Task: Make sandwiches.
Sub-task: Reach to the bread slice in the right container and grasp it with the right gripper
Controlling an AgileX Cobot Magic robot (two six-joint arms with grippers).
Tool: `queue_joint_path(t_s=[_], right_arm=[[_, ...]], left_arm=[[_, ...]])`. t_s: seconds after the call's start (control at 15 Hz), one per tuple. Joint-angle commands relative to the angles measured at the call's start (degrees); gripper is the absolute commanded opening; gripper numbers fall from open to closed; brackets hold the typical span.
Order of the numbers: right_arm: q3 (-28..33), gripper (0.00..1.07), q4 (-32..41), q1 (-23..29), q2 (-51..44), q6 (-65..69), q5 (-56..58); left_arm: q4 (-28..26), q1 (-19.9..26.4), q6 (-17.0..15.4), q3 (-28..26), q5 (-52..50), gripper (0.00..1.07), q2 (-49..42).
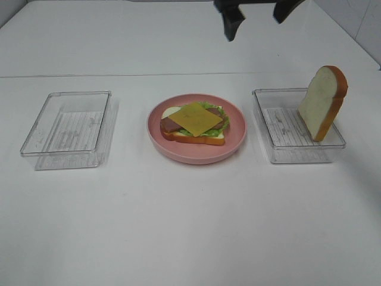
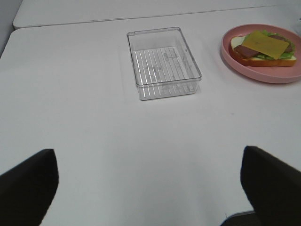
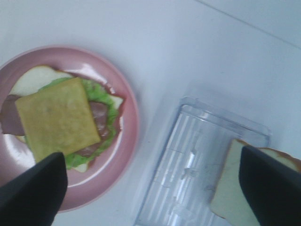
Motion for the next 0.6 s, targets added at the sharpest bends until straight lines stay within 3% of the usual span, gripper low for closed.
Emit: queue_joint_path(t_s=[0.07,0.33,0.6], right_arm=[[-0.1,0.97,-0.9,-5.8,-3.5,0.5,3.3],[-0.1,0.97,2.9,-15.4,-6.1,-0.7,5.3],[3.4,0.97,7.3,-20.1,-5.8,-2.2,3.2]], left_arm=[[-0.5,0.0,-0.1,0.1,-0.1,1.02,-0.3],[-0.5,0.0,-0.1,0.1,-0.1,1.02,-0.3],[-0.5,0.0,-0.1,0.1,-0.1,1.02,-0.3]])
